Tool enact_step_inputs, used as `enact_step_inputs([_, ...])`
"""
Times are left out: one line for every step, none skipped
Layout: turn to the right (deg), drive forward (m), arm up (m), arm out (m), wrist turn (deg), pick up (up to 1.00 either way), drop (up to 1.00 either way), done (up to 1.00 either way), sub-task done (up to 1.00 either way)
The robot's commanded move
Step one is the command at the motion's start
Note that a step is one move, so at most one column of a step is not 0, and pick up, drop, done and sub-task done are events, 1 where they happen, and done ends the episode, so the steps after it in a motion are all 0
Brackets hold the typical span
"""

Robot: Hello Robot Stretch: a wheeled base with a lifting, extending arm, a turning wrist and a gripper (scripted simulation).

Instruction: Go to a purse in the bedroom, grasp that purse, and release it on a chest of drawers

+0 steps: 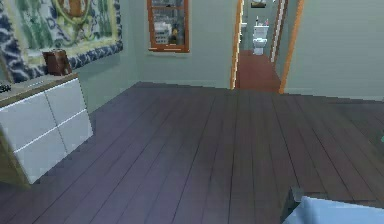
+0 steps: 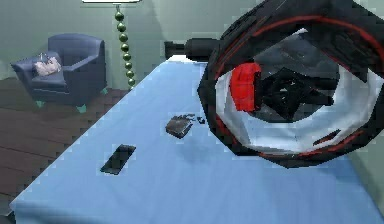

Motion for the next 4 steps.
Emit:
enact_step_inputs([15.0, 0.0, 0.0, 0.0, 0.0, 0.0, 0.0, 0.0, 0.0])
enact_step_inputs([3.0, 0.0, 0.0, 0.0, 0.0, 0.0, 0.0, 0.0, 0.0])
enact_step_inputs([0.0, 0.2, 0.0, 0.0, 0.0, 0.0, 0.0, 0.0, 0.0])
enact_step_inputs([-9.0, 0.0, 0.0, 0.0, 0.0, 0.0, 0.0, 0.0, 0.0])
